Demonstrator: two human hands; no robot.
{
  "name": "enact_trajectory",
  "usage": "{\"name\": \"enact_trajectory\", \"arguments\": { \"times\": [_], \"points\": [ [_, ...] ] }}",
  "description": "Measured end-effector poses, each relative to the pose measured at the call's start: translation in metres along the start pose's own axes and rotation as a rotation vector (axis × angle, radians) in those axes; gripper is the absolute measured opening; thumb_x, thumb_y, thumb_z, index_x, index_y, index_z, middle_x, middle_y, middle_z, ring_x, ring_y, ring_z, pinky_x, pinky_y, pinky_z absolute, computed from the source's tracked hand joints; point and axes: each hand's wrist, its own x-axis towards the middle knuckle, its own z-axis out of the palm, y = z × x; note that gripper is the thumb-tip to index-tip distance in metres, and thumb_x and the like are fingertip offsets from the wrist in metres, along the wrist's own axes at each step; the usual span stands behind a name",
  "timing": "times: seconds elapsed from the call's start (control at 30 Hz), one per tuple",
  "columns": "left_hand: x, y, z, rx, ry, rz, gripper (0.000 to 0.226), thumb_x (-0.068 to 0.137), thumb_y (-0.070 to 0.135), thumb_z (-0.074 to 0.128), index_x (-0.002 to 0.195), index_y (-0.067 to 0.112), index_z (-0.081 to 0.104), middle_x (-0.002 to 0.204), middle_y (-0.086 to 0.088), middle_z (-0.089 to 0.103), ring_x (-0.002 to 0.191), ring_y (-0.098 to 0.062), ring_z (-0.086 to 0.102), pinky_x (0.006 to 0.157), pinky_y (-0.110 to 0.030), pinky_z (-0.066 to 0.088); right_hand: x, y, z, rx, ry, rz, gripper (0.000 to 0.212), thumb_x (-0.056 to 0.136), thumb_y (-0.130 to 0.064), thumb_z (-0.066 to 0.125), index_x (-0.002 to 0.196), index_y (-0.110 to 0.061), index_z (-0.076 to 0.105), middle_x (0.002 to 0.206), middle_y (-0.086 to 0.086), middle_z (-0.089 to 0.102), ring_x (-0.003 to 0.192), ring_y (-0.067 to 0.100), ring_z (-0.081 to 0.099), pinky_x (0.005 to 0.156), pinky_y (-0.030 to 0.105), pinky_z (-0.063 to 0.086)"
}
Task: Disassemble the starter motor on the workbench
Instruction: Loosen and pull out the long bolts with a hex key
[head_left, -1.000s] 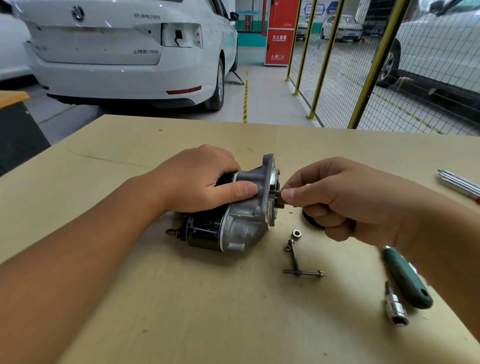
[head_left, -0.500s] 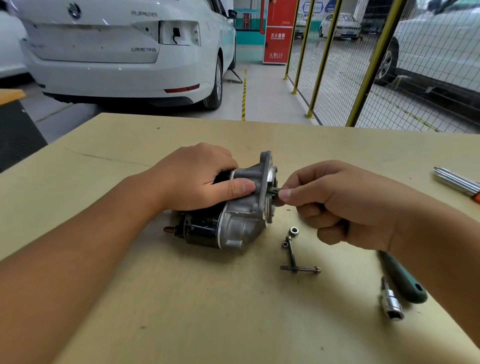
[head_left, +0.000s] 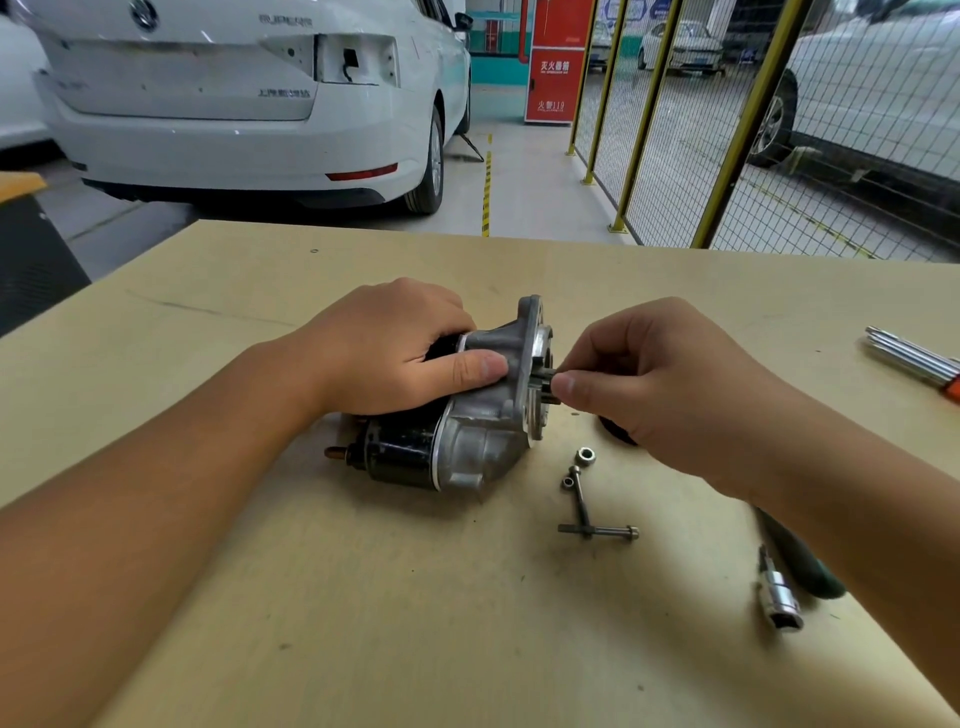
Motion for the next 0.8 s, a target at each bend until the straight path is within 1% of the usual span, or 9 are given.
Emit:
{"name": "enact_trajectory", "arguments": {
  "times": [0.13,0.27,0.37,0.4,0.47,0.5,0.57,0.7,0.8],
  "points": [
    [-0.001,0.001,0.0,0.001,-0.002,-0.001,0.078,0.087,0.081,0.027,0.093,0.017,0.072,0.086,0.004,0.06,0.082,-0.019,0.058,0.071,-0.049,0.049,0.0,0.002,0.003,-0.073,0.039,-0.04,0.022,0.092,-0.023,0.073,0.07,-0.018,0.071,0.047,-0.009,0.052,0.039,0.005,0.042,0.039,0.017,0.03],
    [0.0,0.0,0.0,0.015,-0.01,-0.009,0.081,0.086,0.081,0.027,0.093,0.013,0.071,0.086,0.003,0.06,0.083,-0.02,0.058,0.071,-0.051,0.049,-0.001,0.004,0.008,-0.132,0.095,-0.07,0.024,0.092,-0.026,0.069,0.069,-0.021,0.068,0.049,-0.015,0.056,0.042,0.005,0.051,0.039,0.013,0.032],
    [-0.001,0.0,0.0,0.006,-0.007,-0.004,0.08,0.087,0.081,0.027,0.092,0.014,0.071,0.085,0.003,0.06,0.082,-0.019,0.058,0.071,-0.051,0.049,-0.002,0.002,0.011,-0.217,0.092,-0.078,0.026,0.094,-0.034,0.065,0.07,-0.025,0.065,0.052,-0.017,0.059,0.045,0.003,0.056,0.044,0.017,0.032],
    [-0.001,0.0,0.0,0.005,-0.006,-0.004,0.079,0.087,0.081,0.027,0.092,0.015,0.071,0.085,0.003,0.06,0.082,-0.019,0.058,0.071,-0.051,0.049,-0.003,0.001,0.011,-0.241,0.089,-0.086,0.027,0.094,-0.035,0.064,0.069,-0.027,0.064,0.052,-0.017,0.059,0.047,0.002,0.056,0.044,0.016,0.032],
    [-0.001,0.0,0.0,0.004,-0.007,-0.005,0.079,0.087,0.082,0.027,0.092,0.017,0.071,0.085,0.004,0.06,0.082,-0.019,0.058,0.071,-0.05,0.049,-0.003,-0.001,0.011,-0.271,0.103,-0.105,0.03,0.095,-0.035,0.064,0.066,-0.028,0.063,0.054,-0.019,0.059,0.051,0.001,0.056,0.044,0.015,0.035],
    [-0.001,0.0,0.0,0.005,-0.008,-0.005,0.079,0.087,0.082,0.027,0.092,0.017,0.071,0.086,0.004,0.06,0.082,-0.019,0.059,0.071,-0.05,0.049,-0.004,-0.002,0.012,-0.295,0.122,-0.115,0.031,0.094,-0.035,0.065,0.064,-0.029,0.062,0.055,-0.019,0.059,0.054,0.003,0.056,0.044,0.017,0.033],
    [-0.001,0.0,0.0,0.01,-0.012,-0.002,0.079,0.087,0.082,0.026,0.092,0.017,0.071,0.085,0.004,0.06,0.082,-0.019,0.058,0.071,-0.05,0.049,-0.005,-0.001,0.014,-0.362,0.177,-0.135,0.033,0.093,-0.037,0.067,0.062,-0.031,0.059,0.053,-0.013,0.056,0.055,0.008,0.053,0.048,0.025,0.032],
    [-0.001,0.0,0.0,0.018,-0.011,0.003,0.078,0.087,0.081,0.026,0.089,0.016,0.07,0.084,0.004,0.059,0.08,-0.019,0.057,0.07,-0.05,0.049,-0.009,0.0,0.018,-0.378,0.257,-0.16,0.028,0.091,-0.038,0.069,0.066,-0.03,0.062,0.051,-0.012,0.051,0.055,0.007,0.05,0.052,0.026,0.032],
    [-0.001,0.0,0.0,0.017,-0.018,-0.009,0.079,0.087,0.081,0.026,0.09,0.016,0.07,0.085,0.004,0.059,0.081,-0.019,0.057,0.07,-0.049,0.049,-0.011,0.001,0.02,-0.405,0.302,-0.188,0.023,0.091,-0.038,0.07,0.071,-0.027,0.065,0.052,-0.012,0.052,0.056,0.009,0.051,0.053,0.028,0.039]
  ]
}}
